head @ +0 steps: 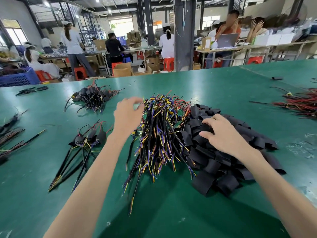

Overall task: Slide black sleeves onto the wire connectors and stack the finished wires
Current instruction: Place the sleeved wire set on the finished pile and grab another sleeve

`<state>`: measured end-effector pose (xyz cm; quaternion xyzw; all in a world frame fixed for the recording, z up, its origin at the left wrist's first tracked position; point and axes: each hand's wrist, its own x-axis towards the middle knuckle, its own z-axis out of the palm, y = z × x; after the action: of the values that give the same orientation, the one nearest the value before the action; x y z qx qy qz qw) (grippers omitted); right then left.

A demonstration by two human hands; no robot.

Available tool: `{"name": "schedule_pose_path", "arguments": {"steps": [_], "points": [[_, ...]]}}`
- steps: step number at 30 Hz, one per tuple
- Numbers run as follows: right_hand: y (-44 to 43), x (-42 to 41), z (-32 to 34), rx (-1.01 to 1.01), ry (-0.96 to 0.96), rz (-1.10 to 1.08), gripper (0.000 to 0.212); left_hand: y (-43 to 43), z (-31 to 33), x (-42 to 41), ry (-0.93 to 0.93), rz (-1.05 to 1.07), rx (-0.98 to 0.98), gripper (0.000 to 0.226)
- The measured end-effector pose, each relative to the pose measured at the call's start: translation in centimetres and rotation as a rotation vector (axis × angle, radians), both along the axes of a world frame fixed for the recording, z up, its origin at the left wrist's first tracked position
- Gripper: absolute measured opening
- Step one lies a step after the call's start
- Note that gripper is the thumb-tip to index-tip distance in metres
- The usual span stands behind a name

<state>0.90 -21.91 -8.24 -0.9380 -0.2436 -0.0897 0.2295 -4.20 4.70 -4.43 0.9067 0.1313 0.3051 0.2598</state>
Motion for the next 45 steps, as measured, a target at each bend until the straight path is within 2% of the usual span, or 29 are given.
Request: {"name": "schedule_pose_path", "arguments": {"steps": [2,4,6,8,10,13,16,18,19,21,24,27,31,35,37,39,42,45], "points": [[0.0,0.0,0.0,0.004,-0.011,0.011,0.044,-1.7,1.8,2.3,0.002,-0.051,-0.03,0.027],[0.1,0.0,-0.1,0.006,-0.02,0.026,0.042,-2.9,3.0,4.6,0.102,-0.062,-0.033,0.027],[0.1,0.0,-0.2,0.005,-0.043,0.041,0.041,-3.5,3.6,6.6,0.282,-0.032,0.071,0.028],[0.0,0.0,-0.3,0.0,-0.062,0.049,0.042,-4.0,3.8,7.9,0.379,-0.004,0.176,0.028],[0.1,-0.1,-0.5,-0.009,-0.073,0.056,0.043,-4.2,3.9,8.7,0.382,0.002,0.234,0.014],[0.2,-0.2,-0.5,0.001,-0.082,0.068,0.044,-4.3,3.8,8.9,0.319,-0.002,0.211,0.023],[0.3,-0.4,-0.4,0.01,-0.078,0.075,0.044,-4.6,3.6,9.0,0.314,-0.03,0.225,0.009],[0.4,-0.5,-0.4,0.007,-0.072,0.081,0.044,-4.8,3.6,8.9,0.345,-0.024,0.232,0.027],[0.4,-0.5,-0.4,0.006,-0.068,0.082,0.044,-4.9,3.8,8.8,0.331,-0.02,0.202,0.029],[0.5,-0.6,-0.4,0.008,-0.061,0.081,0.044,-5.3,4.2,8.5,0.261,-0.063,0.061,0.023],[0.6,-0.6,-0.3,0.019,-0.065,0.069,0.044,-6.1,5.4,7.9,0.022,-0.155,-0.156,0.006],[0.5,-0.6,-0.3,0.021,-0.072,0.051,0.044,-7.3,6.6,6.8,-0.212,-0.255,-0.232,0.02],[0.4,-0.7,-0.4,0.038,-0.096,0.022,0.042,-9.0,7.9,4.9,-0.476,-0.442,-0.49,0.018],[0.6,-0.6,-0.5,0.08,-0.086,0.03,0.041,-9.3,10.8,2.9,-0.689,-0.486,-0.668,0.016],[0.7,-0.5,-0.6,0.106,-0.094,0.028,0.043,-8.8,12.5,2.1,-0.753,-0.462,-0.614,0.014],[0.8,-0.6,-0.5,0.151,-0.109,0.019,0.048,-7.6,13.8,1.2,-0.737,-0.458,-0.509,0.018],[0.9,-0.8,-0.3,0.236,-0.145,0.009,0.056,-4.9,14.0,-0.6,-0.609,-0.387,-0.123,0.02],[1.0,-0.9,-0.1,0.269,-0.164,0.012,0.054,-2.6,11.0,-2.7,-0.514,-0.31,0.225,0.03]]}}
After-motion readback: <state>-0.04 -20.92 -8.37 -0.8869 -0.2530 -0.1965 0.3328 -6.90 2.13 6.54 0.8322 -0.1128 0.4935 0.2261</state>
